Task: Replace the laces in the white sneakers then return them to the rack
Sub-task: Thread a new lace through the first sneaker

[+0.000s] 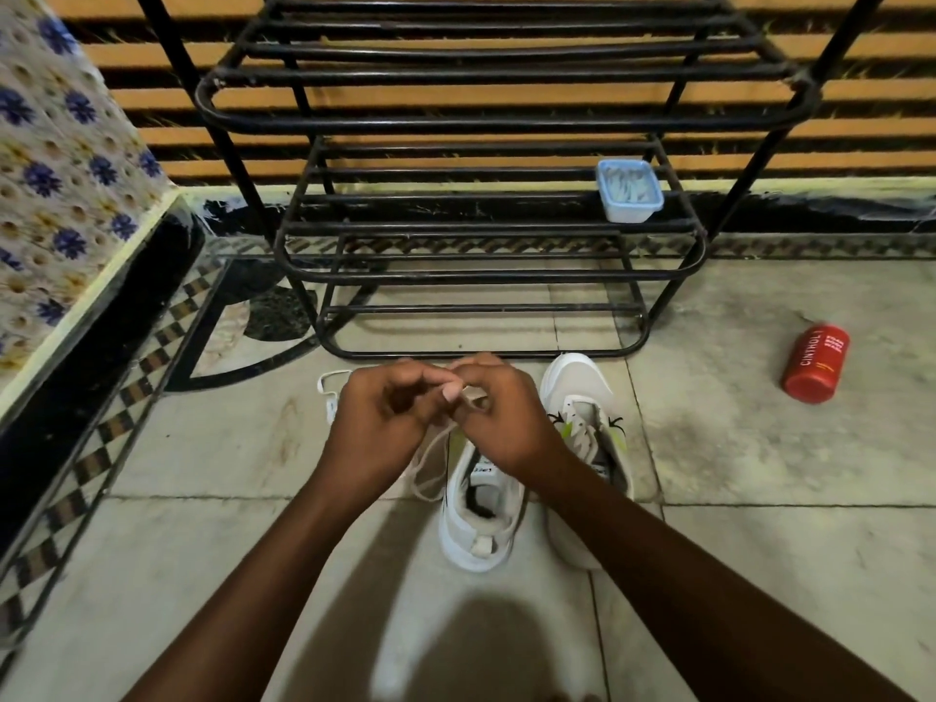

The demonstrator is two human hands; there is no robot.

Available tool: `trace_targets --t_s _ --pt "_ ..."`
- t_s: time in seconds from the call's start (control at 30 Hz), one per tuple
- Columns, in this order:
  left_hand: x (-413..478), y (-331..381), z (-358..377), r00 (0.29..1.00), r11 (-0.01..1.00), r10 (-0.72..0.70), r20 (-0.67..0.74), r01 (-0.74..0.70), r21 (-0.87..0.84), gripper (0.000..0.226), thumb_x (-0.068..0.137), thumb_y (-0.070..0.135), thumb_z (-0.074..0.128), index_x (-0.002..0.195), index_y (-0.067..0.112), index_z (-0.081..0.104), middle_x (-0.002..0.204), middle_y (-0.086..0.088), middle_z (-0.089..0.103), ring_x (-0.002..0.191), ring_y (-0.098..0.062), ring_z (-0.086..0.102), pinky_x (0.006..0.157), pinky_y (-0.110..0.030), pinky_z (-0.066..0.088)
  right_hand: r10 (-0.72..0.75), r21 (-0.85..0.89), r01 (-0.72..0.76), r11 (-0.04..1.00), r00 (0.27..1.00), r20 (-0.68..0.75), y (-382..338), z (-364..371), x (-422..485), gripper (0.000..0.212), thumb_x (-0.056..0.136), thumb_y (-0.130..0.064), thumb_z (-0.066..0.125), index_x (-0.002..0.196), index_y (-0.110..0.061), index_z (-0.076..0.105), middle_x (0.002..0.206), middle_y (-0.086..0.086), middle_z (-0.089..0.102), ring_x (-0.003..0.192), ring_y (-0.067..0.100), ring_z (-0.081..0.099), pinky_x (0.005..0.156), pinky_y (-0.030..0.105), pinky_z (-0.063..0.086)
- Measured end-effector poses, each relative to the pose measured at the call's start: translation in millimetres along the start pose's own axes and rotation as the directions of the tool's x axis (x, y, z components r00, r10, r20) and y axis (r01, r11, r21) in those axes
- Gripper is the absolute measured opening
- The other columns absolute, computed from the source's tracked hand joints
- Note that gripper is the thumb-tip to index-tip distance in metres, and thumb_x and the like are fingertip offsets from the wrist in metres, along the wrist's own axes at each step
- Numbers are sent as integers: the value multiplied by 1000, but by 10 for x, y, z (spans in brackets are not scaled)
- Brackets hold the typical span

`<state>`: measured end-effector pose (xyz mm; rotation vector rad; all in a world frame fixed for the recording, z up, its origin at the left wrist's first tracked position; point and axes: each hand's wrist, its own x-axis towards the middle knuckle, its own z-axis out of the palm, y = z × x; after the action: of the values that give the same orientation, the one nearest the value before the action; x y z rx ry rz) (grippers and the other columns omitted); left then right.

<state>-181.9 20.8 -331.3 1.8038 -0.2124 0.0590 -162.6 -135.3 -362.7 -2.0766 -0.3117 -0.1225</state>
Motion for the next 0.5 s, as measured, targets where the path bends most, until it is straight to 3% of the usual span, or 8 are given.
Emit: trace_targets --t_s 0.1,0.2,0.3,0.43,0.5 --pt "-83 -59 -129 1000 1000 3 -28 -3 14 12 92 6 74 100 9 82 78 1 72 59 -7 63 56 -21 51 79 1 -80 997 984 -157 32 -46 94 11 87 -8 72 92 -15 79 95 2 65 92 18 63 85 35 51" --pt "-188 -285 -261 995 997 -61 -83 65 40 15 92 11 74 104 16 83 79 4 74 69 -3 66 61 -16 50 195 124 -168 978 947 -255 122 -157 106 7 89 -13 72 86 -14 78 81 4 67 80 21 64 78 35 52" --pt "-276 -610 -418 968 975 -205 -146 214 50 24 90 9 77 91 32 84 85 7 79 72 -1 70 67 -14 50 370 307 -289 907 895 -251 246 -249 138 15 92 -15 67 80 -7 72 64 10 64 57 23 55 62 36 46" --pt "-423 -1040 -629 929 896 -321 -186 361 258 41 90 15 78 75 53 78 86 18 78 88 -4 72 80 -31 54 560 544 -390 743 808 -186 379 -305 183 14 93 -8 61 81 -3 67 64 11 63 50 19 50 50 27 39" --pt "-495 -1195 -736 911 842 -342 -231 406 356 40 90 17 78 71 52 77 83 22 77 85 -6 71 76 -30 53 604 616 -402 677 782 -152 412 -326 189 13 93 -6 60 83 -2 67 64 12 64 48 18 52 48 25 41"
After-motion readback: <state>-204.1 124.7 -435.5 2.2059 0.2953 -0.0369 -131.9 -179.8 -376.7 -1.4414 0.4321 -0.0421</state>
